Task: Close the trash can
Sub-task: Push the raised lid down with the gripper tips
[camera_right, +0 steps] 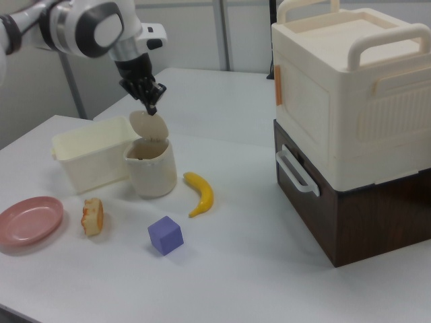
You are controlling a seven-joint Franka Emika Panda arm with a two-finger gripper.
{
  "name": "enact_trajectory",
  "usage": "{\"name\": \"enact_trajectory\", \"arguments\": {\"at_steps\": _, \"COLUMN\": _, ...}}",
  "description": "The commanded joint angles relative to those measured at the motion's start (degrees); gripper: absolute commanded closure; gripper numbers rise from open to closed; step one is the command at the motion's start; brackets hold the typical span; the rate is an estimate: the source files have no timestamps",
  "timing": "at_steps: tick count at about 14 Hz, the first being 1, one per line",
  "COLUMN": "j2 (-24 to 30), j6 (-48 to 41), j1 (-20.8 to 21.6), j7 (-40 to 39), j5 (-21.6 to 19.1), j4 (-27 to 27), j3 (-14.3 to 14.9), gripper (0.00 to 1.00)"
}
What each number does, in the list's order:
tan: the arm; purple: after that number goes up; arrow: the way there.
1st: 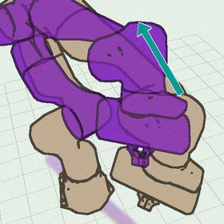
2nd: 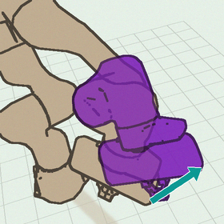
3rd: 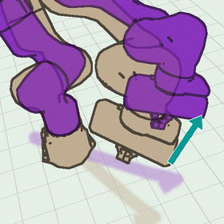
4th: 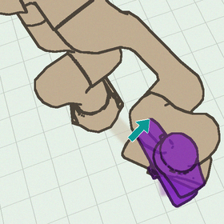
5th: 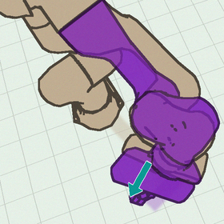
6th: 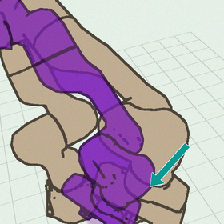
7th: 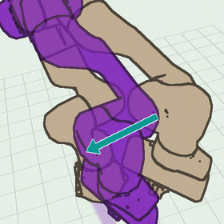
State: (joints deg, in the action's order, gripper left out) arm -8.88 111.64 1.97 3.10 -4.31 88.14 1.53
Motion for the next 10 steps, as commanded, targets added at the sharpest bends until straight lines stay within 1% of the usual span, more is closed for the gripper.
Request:
{"name": "enact_trajectory", "arguments": {"at_steps": 1, "j2": -5.25, "j6": 19.16, "j1": 3.80, "j7": -0.29, "j5": -1.06, "j4": 0.54, "j3": 0.14, "gripper": 1.00}}
{"name": "enact_trajectory", "arguments": {"at_steps": 2, "j2": -6.92, "j6": 24.62, "j1": 4.52, "j7": -0.28, "j5": -1.14, "j4": 0.54, "j3": 0.14, "gripper": 1.00}}
{"name": "enact_trajectory", "arguments": {"at_steps": 4, "j2": -8.51, "j6": 30.54, "j1": 4.79, "j7": -0.28, "j5": -1.23, "j4": 0.11, "j3": 0.05, "gripper": 1.00}}
{"name": "enact_trajectory", "arguments": {"at_steps": 6, "j2": -11.23, "j6": 31.53, "j1": 5.93, "j7": 0.24, "j5": -1.23, "j4": -2.43, "j3": 0.05, "gripper": 1.00}}
{"name": "enact_trajectory", "arguments": {"at_steps": 8, "j2": -11.33, "j6": 30.75, "j1": 6.37, "j7": 0.33, "j5": -1.14, "j4": -2.71, "j3": 0.05, "gripper": 1.00}}
{"name": "enact_trajectory", "arguments": {"at_steps": 9, "j2": -10.64, "j6": 26.13, "j1": 6.55, "j7": -0.02, "j5": -1.14, "j4": -2.36, "j3": 0.05, "gripper": 1.00}}
{"name": "enact_trajectory", "arguments": {"at_steps": 10, "j2": -10.63, "j6": 19.21, "j1": 6.55, "j7": -0.80, "j5": -1.05, "j4": -2.62, "j3": 0.05, "gripper": 1.00}}
